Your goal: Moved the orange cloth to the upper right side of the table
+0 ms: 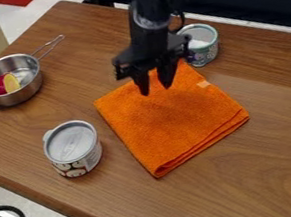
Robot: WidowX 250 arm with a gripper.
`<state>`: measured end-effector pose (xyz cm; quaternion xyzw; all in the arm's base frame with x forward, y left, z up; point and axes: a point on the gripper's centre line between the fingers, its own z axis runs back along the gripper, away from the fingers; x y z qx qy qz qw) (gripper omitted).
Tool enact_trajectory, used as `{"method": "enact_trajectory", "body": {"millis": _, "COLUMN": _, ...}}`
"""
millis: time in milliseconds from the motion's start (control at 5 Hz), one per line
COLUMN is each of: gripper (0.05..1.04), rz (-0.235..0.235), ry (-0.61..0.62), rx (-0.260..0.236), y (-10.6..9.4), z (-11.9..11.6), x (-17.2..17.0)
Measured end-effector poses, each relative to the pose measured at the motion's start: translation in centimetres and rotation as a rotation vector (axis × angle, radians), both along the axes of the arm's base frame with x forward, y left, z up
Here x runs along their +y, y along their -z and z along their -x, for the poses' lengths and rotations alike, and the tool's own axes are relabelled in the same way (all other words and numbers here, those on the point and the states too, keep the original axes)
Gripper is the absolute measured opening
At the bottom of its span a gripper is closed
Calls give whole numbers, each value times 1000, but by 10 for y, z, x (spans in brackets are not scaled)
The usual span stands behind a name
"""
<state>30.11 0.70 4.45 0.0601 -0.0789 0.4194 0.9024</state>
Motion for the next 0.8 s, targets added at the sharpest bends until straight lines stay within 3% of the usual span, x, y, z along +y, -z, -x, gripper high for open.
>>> {"method": "enact_trajectory", "body": {"millis": 200, "gripper": 183, "rz": 4, "ry": 15, "rx": -19, "y": 11, "z": 5, "x": -5}}
{"method": "enact_trajectory", "body": {"millis": 400, "gripper": 60, "rz": 16, "ry": 8, "rx": -37, "y": 14, "z": 5, "x": -9}}
{"method": "enact_trajectory", "body": {"millis": 800, "gripper": 53, "rz": 19, "ry": 25, "rx": -46, "y": 24, "z": 13, "x": -17}}
